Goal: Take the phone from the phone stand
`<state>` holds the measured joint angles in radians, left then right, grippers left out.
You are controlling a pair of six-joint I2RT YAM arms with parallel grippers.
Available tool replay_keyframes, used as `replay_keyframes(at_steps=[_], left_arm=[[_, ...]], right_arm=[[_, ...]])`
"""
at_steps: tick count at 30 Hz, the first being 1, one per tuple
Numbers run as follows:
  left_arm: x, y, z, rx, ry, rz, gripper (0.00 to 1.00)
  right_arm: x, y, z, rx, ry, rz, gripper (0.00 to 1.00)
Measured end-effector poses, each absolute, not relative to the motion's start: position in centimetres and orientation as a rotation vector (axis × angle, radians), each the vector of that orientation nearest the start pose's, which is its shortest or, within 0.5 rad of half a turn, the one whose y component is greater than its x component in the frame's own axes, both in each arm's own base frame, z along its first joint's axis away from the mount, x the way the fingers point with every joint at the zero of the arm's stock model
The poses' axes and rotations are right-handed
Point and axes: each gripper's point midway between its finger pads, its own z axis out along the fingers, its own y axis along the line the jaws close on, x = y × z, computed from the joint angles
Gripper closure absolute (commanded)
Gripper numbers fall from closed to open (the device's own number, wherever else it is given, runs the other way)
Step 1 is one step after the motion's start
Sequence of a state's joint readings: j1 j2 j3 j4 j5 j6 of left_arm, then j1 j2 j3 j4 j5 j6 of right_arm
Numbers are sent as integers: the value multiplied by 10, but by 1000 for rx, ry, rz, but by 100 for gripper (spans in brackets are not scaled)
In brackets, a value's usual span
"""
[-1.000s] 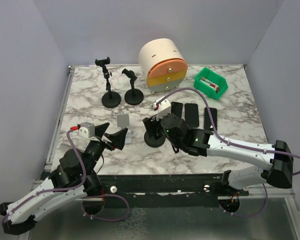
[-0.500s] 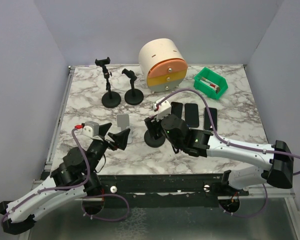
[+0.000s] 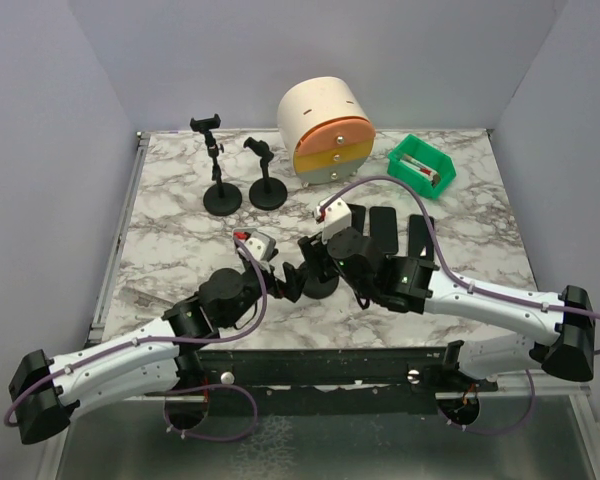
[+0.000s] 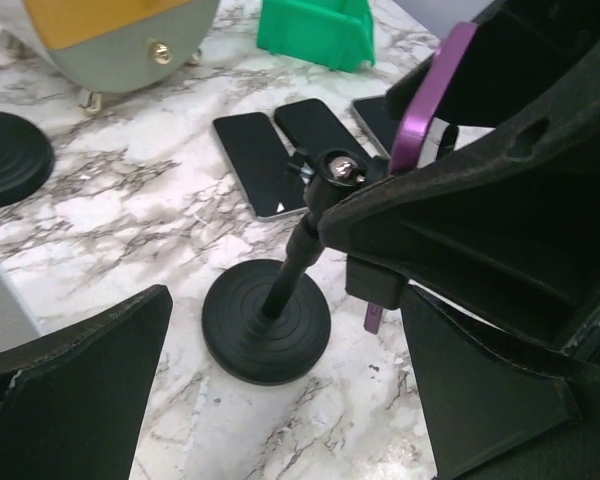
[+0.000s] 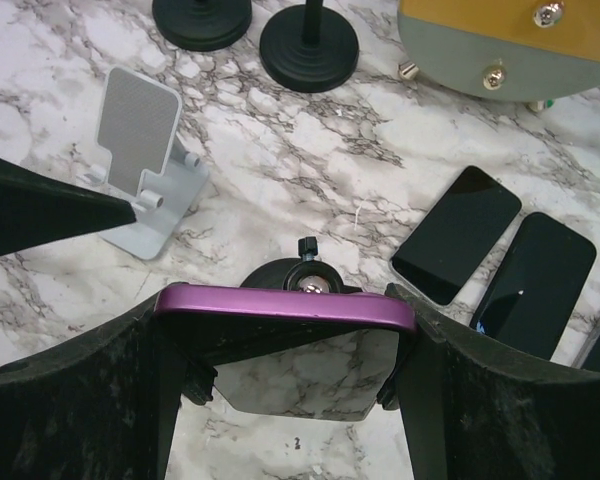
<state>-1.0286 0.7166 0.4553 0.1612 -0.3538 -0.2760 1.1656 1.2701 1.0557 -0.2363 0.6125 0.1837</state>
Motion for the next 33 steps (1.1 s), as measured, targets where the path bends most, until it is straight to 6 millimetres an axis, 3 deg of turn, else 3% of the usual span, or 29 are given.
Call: replay_keyframes(at_steps=[7, 21, 26, 30, 33], left_arm=[[202, -257, 215, 394, 1628, -753, 11], [193, -259, 217, 312, 1566, -896, 24], [190, -269, 210, 329, 1587, -936, 33], [191, -273, 201, 336, 1614, -934, 57], [192, -275, 202, 327, 1614, -940, 68]], right_arm=[[234, 301, 239, -529, 1899, 258, 100], [234, 303, 238, -460, 1936, 289, 100], [234, 305, 238, -442, 1943, 300, 100], [234, 306, 238, -433, 1948, 306, 100], [234, 307, 239, -428, 1951, 312, 100]])
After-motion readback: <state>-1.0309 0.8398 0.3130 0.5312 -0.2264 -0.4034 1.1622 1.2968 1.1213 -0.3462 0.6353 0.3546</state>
